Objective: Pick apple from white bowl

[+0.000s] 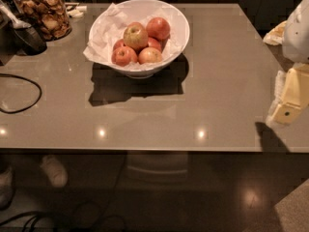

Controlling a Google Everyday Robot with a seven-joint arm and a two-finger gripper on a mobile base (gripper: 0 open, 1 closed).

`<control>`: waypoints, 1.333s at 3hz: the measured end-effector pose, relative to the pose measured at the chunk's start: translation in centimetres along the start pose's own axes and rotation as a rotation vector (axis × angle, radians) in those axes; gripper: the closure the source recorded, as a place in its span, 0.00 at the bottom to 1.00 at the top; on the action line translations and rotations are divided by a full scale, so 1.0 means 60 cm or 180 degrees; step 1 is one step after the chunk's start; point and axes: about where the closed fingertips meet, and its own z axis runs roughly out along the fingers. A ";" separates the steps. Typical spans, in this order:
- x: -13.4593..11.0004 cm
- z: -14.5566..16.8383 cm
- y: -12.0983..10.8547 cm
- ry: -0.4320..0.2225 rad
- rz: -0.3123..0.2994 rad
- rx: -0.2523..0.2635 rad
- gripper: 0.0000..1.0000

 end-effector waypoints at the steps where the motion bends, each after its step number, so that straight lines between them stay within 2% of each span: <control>1: 0.000 0.000 0.000 0.0000 0.0000 0.0000 0.00; 2: -0.070 0.032 -0.022 0.0111 -0.0384 -0.0057 0.00; 3: -0.074 0.029 -0.025 0.0057 -0.0352 -0.0009 0.00; 4: -0.109 0.031 -0.058 -0.0031 -0.0240 0.0004 0.00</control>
Offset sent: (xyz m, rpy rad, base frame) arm 0.0451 0.0526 -0.0138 -0.1093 0.0745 0.1060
